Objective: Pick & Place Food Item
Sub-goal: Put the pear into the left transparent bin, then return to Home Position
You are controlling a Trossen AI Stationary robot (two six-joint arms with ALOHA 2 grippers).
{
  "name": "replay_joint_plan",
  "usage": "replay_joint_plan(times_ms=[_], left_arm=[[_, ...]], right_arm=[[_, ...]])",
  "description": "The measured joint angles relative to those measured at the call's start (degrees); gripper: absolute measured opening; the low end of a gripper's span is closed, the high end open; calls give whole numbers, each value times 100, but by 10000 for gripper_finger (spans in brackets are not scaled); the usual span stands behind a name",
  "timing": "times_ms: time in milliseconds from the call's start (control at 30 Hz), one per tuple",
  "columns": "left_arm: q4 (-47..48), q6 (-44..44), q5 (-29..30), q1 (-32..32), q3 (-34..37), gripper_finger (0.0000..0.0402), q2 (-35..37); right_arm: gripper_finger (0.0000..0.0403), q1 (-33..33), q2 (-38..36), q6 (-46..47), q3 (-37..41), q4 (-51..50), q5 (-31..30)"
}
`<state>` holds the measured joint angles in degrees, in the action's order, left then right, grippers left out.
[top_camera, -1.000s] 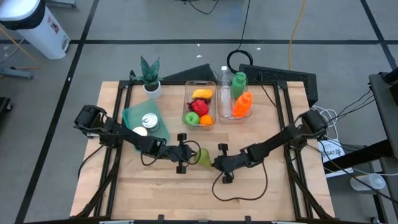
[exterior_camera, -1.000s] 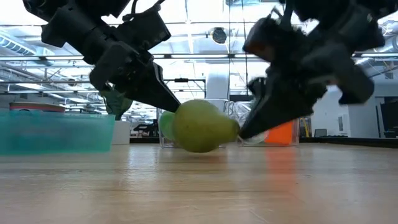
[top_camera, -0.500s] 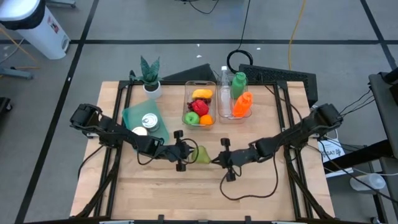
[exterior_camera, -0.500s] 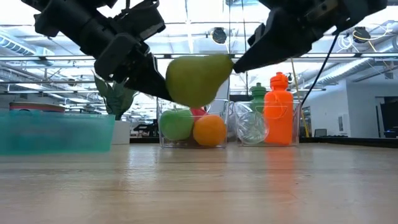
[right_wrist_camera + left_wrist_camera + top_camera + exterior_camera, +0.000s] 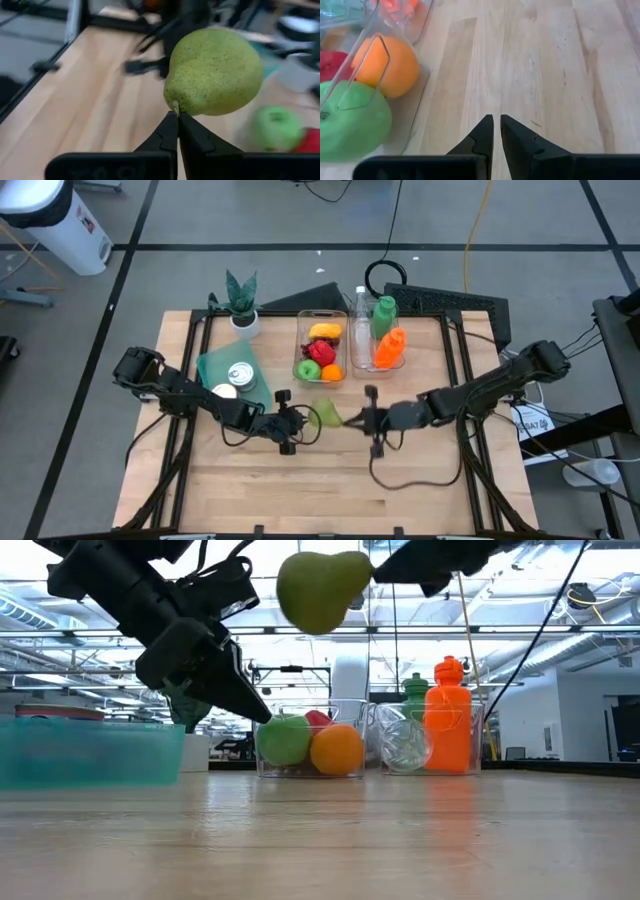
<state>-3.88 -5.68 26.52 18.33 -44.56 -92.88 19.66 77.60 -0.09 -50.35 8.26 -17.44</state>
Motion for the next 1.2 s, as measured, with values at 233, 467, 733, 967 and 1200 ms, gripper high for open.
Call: replay_joint_plan(times_ms=[233,467,733,967,1200], left_arm=[[-93,81,-91,-4,0,49,0],[-410,198,-279,-4,0,49,0],[-540,256,-408,-2,0,49,2],[-542,235,-408,-7,0,49,2],[-559,388,-402,-7,0,49,2]], right_arm=[[0,-1060,-472,-16,-4,-8,406],[0,-2503,-196,46,-4,52,716],[0,-3832,402,297,-4,407,1402],[3,-4029,1008,397,-4,862,1424],[97,-3963,986,391,-4,847,1194]])
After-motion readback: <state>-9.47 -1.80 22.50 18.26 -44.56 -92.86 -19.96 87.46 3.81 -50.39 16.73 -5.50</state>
